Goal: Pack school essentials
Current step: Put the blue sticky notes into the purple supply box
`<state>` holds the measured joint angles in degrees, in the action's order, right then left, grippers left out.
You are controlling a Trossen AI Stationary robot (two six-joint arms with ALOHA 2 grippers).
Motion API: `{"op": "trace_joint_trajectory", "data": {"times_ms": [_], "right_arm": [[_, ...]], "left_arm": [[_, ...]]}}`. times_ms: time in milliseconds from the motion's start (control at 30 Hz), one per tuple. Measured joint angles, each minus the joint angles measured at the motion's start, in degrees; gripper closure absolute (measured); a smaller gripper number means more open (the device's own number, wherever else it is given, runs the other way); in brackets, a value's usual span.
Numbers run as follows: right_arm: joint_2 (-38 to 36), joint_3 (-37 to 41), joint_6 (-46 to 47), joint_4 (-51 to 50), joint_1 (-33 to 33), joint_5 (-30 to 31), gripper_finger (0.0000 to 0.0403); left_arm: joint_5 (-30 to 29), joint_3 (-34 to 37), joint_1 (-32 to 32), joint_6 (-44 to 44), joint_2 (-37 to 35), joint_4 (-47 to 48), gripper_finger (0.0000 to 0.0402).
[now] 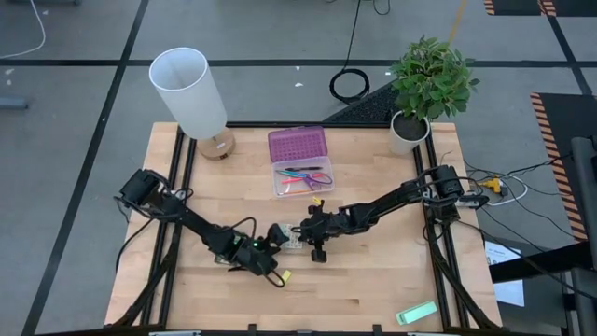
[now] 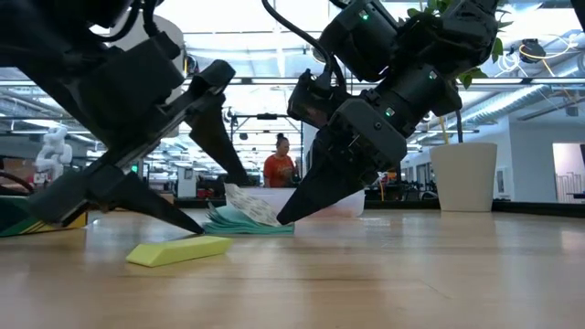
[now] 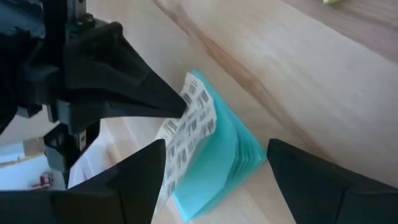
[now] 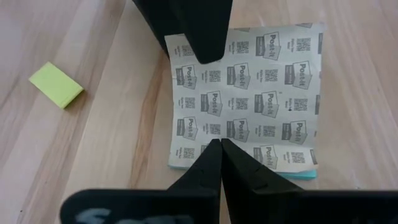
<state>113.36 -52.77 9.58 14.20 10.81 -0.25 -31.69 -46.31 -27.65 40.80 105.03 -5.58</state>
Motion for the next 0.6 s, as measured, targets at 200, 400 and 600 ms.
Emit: {"op": "trace_joint_trajectory", "data": {"times_ms": [200, 400, 600], "right_arm": [[0.02, 0.00, 0.04, 0.46, 0.00, -0.17, 0.0403], [0.04, 0.00, 0.22, 1.05, 0.00, -0.24, 0.0403], [0.04, 0.00, 0.22, 1.07, 0.00, -0.24, 0.0403]], "left_arm": [[2.18, -0.15, 0.84, 0.10, 0.00, 3.38, 0.0116], [1.41, -0.15, 0.77, 3.52, 0.12, 3.02, 0.0117], [-0.30, -0.13, 0.86, 5.66, 0.22, 2.79, 0.0117]]}}
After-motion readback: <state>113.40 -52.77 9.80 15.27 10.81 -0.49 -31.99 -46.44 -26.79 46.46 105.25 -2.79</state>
